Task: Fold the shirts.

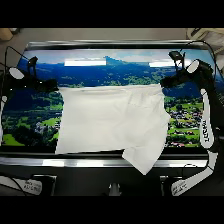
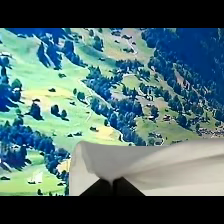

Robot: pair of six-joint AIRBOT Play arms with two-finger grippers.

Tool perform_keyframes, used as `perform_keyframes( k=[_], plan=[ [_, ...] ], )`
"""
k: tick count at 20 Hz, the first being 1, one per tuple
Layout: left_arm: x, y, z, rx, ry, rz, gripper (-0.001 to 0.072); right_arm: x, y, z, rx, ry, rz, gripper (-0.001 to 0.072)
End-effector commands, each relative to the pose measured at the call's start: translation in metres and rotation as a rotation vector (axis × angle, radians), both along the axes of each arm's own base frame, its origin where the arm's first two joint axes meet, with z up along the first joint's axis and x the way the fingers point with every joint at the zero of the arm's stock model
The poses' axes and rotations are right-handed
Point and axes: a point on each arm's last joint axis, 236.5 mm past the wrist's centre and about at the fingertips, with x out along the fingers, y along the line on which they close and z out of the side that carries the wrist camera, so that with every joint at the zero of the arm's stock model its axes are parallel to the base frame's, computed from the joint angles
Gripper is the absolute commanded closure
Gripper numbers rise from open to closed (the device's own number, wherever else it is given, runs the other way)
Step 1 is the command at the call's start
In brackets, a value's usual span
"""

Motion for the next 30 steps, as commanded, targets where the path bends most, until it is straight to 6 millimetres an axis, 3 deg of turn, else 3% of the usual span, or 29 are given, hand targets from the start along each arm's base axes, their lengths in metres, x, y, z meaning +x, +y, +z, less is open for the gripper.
perform_keyframes(
  k=[1, 5, 7, 10, 13, 16, 17, 18, 19, 21, 22, 23, 25, 26, 28, 30],
  plan=[
    [-0.034, 0.005, -0.008, 0.079, 0.111, -0.146, 0.0682, -0.052, 0.003, -0.004, -0.033, 0.195, 0.101, 0.0690],
    [-0.128, 0.001, -0.057, 0.068, 0.486, -0.214, 0.0682, -0.142, 0.005, -0.031, -0.024, 0.548, 0.210, 0.0691],
    [-0.157, -0.003, -0.073, 0.051, 0.571, -0.227, 0.0683, -0.176, 0.011, -0.045, 0.009, 0.664, 0.251, 0.0692],
    [-0.166, -0.003, -0.078, 0.050, 0.581, -0.225, 0.0683, -0.182, 0.012, -0.052, -0.001, 0.616, 0.227, 0.0693],
    [-0.151, 0.002, -0.082, 0.076, 0.523, -0.203, 0.0683, -0.201, 0.013, -0.070, 0.009, 0.664, 0.210, 0.0693],
    [-0.149, 0.002, -0.083, 0.072, 0.521, -0.174, 0.0681, -0.202, 0.014, -0.081, 0.013, 0.663, 0.166, 0.0691],
    [-0.151, -0.003, -0.081, 0.049, 0.527, -0.177, 0.0628, -0.198, 0.015, -0.079, 0.021, 0.647, 0.162, 0.0687],
    [-0.153, -0.007, -0.078, 0.030, 0.536, -0.181, 0.0381, -0.194, 0.015, -0.074, 0.022, 0.630, 0.157, 0.0620],
    [-0.157, -0.008, -0.074, 0.026, 0.549, -0.189, 0.0190, -0.188, 0.014, -0.066, 0.016, 0.603, 0.157, 0.0450],
    [-0.161, -0.004, -0.059, 0.026, 0.541, -0.189, 0.0187, -0.185, 0.013, -0.037, -0.005, 0.563, 0.221, 0.0133],
    [-0.163, 0.001, -0.049, 0.030, 0.529, -0.180, 0.0187, -0.188, 0.002, -0.024, -0.056, 0.563, 0.238, 0.0081],
    [-0.167, 0.007, -0.038, 0.029, 0.519, -0.165, 0.0187, -0.195, -0.013, -0.013, -0.107, 0.575, 0.213, 0.0084],
    [-0.190, 0.015, -0.027, 0.019, 0.518, -0.127, 0.0189, -0.213, -0.026, -0.005, -0.088, 0.600, 0.155, 0.0115],
    [-0.209, 0.019, -0.031, 0.011, 0.526, -0.102, 0.0192, -0.229, -0.034, -0.008, -0.076, 0.627, 0.130, 0.0136],
    [-0.253, 0.018, -0.052, -0.004, 0.550, -0.054, 0.0250, -0.258, -0.043, -0.019, -0.047, 0.665, 0.082, 0.0172],
    [-0.298, 0.007, -0.078, -0.015, 0.586, -0.037, 0.0263, -0.279, -0.042, -0.029, -0.029, 0.674, 0.056, 0.0189]
  ],
)
